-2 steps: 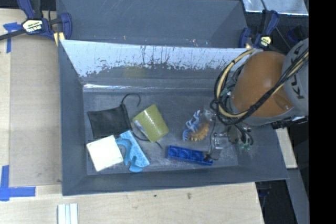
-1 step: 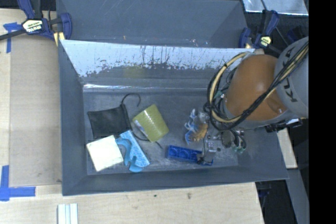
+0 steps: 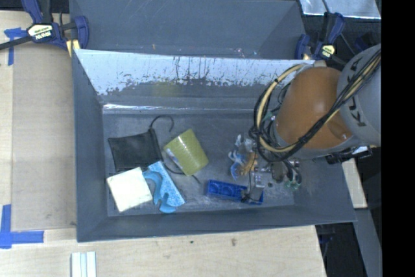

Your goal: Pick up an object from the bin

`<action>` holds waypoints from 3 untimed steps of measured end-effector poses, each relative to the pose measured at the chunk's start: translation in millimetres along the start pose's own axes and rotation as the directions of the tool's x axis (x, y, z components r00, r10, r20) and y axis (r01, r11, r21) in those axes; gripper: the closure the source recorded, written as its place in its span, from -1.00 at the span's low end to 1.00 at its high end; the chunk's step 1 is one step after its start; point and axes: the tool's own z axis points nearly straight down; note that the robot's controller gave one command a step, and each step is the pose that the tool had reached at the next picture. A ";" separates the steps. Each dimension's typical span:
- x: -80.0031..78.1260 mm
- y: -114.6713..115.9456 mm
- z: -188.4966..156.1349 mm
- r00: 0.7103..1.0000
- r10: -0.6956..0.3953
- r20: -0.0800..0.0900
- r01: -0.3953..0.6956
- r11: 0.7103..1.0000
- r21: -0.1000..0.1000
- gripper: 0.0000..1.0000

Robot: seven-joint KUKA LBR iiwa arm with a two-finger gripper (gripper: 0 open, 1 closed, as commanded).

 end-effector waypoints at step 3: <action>-10.2 17.1 41.2 0.995 0.095 0.028 -0.094 0.996 -0.004 1.00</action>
Offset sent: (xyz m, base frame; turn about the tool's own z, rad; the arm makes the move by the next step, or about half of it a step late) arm 0.0040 0.0174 -0.0489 0.0926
